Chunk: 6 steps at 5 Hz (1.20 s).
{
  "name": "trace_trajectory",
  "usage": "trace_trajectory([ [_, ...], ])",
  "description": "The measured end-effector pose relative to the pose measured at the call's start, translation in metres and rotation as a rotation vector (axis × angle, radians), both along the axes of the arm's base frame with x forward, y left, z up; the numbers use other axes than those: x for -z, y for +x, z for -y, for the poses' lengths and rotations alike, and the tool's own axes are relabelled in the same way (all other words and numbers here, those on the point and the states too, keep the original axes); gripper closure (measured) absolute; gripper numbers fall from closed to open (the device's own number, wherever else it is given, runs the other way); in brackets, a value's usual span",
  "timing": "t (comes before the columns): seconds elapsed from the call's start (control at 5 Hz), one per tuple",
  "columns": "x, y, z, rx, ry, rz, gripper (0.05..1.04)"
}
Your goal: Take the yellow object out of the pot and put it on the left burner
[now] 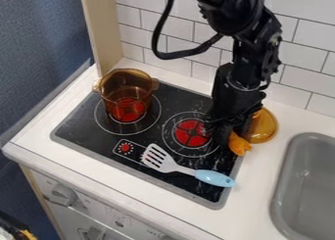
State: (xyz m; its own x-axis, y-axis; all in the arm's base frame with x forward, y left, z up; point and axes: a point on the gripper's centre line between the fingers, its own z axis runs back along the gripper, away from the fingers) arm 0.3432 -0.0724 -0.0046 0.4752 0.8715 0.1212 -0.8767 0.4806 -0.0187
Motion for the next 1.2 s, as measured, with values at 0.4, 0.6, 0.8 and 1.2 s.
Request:
trace_trajectory([
  [0.4,0.006,-0.01,-0.002,-0.098,0.018,-0.013,0.33],
  [0.6,0.002,-0.011,-0.002,-0.096,0.009,-0.007,0.09],
  [0.8,-0.011,-0.01,0.002,-0.089,-0.02,0.023,0.079],
  [1.2,-0.063,-0.002,-0.004,-0.097,-0.051,0.137,0.083],
])
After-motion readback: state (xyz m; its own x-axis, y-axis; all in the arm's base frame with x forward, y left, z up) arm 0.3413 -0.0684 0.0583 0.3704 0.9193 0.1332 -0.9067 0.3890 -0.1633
